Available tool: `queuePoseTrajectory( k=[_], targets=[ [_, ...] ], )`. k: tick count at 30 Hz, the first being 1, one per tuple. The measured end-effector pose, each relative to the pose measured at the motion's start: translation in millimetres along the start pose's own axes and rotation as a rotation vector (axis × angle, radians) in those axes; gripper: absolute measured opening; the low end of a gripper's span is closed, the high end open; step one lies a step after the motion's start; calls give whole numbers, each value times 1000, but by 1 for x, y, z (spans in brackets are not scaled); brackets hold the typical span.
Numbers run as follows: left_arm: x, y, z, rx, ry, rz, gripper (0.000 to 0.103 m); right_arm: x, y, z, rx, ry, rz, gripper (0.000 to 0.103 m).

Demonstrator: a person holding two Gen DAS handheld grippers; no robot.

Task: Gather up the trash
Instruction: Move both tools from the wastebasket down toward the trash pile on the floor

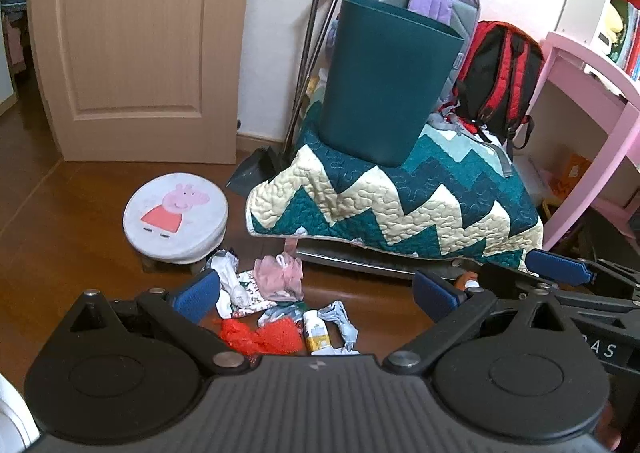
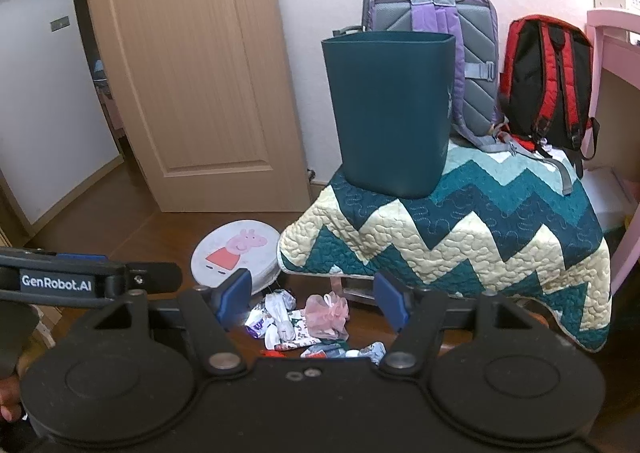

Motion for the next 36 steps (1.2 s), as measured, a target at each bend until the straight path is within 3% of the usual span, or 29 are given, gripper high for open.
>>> queuePoseTrajectory(
  k=[22, 36],
  targets=[
    [6, -4, 0, -26, -5, 38, 103, 6, -1, -7, 13, 8, 22, 67],
    [24, -12, -1, -40, -13, 107, 103, 21, -5, -19, 44, 19, 68, 67]
  ],
)
Point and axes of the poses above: each gripper's, at about its wrist camera, not at the fingertips, and x roughly against the way its jaws point, z to its right, y to its underside, the point moved 8 cm from there along -x, roughly the way its jaws point, and after that the axes turned 15 degrees about -x, right-handed, at the moved point
